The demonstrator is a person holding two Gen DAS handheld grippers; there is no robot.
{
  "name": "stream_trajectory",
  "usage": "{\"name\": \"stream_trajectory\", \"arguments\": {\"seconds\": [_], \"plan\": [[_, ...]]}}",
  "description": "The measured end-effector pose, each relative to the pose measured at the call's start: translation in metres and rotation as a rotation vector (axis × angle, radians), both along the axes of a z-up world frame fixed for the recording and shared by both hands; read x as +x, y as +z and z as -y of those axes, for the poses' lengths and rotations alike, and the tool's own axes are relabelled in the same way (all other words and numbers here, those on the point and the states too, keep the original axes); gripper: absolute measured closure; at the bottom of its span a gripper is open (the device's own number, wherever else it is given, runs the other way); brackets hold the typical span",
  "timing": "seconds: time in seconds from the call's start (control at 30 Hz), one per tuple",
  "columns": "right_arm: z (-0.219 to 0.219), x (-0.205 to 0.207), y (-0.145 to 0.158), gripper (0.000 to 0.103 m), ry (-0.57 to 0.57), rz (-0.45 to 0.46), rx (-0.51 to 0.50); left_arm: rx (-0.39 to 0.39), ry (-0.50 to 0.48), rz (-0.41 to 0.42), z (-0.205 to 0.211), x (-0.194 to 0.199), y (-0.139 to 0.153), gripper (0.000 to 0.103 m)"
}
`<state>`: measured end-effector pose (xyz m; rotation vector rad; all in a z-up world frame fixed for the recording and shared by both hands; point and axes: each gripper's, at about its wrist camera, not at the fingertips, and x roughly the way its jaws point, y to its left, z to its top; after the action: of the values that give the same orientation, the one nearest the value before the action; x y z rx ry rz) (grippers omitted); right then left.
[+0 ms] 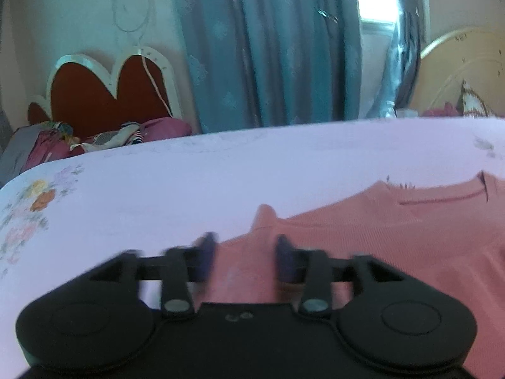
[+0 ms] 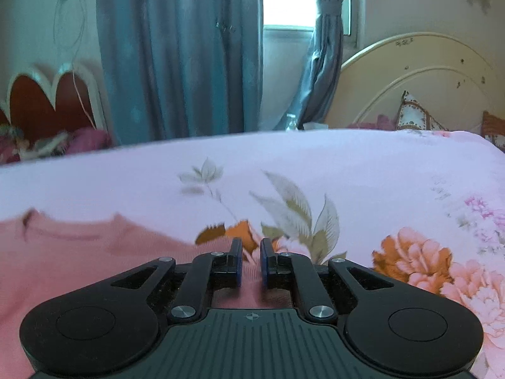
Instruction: Fold small clothes
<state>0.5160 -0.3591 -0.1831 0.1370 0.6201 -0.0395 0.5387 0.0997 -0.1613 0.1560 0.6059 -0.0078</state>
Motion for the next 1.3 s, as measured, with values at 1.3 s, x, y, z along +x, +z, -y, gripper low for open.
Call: {"name": "stream_trajectory", "arguments": {"seconds": [1.3], "plan": [[-0.089, -0.113, 0.035, 0.076, 0.18, -0.122, 0.081, -0.113, -0.064, -0.119, 0.031, -0.104, 0.008, 0.035]]}}
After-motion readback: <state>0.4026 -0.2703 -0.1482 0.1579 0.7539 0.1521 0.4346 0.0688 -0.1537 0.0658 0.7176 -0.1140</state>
